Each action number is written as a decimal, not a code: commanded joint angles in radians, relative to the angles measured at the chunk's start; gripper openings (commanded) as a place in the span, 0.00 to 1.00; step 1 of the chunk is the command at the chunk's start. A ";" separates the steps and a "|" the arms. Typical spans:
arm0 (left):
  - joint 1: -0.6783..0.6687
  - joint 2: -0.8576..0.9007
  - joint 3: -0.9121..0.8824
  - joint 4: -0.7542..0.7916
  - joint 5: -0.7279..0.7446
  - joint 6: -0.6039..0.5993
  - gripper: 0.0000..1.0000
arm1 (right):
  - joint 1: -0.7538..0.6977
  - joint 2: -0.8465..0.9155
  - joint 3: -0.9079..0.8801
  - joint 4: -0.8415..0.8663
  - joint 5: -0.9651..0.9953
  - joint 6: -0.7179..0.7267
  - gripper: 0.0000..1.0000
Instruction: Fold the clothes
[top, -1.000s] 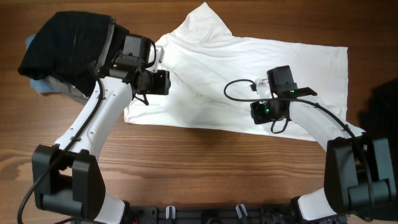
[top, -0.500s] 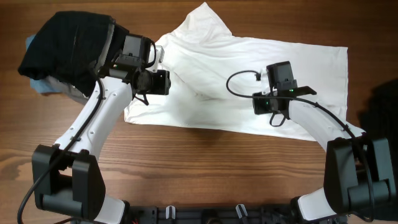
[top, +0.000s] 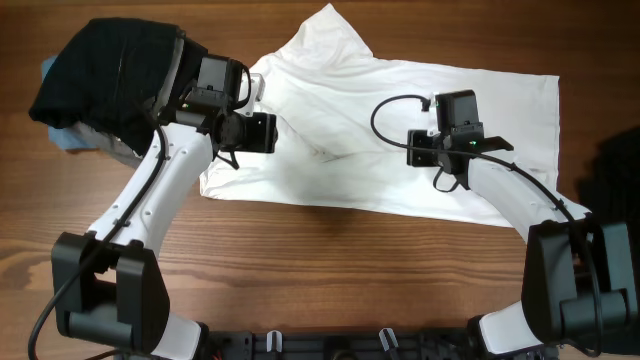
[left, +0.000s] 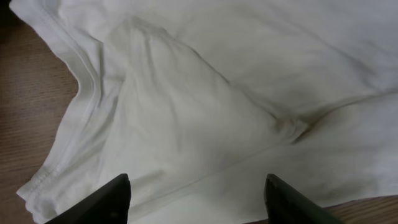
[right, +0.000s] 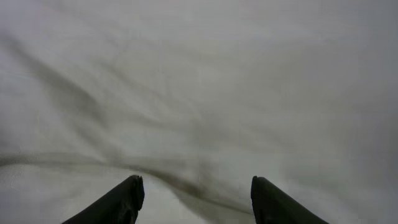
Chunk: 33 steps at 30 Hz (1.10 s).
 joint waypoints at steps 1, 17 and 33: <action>-0.019 0.070 0.013 0.047 0.026 0.097 0.69 | -0.002 -0.050 0.015 -0.051 -0.069 0.000 0.60; 0.014 0.315 0.013 0.377 -0.135 0.078 0.76 | -0.003 -0.240 0.014 -0.342 -0.013 0.313 0.65; 0.181 0.190 0.014 0.248 -0.003 -0.086 0.73 | -0.241 -0.234 0.014 -0.483 0.047 0.448 0.71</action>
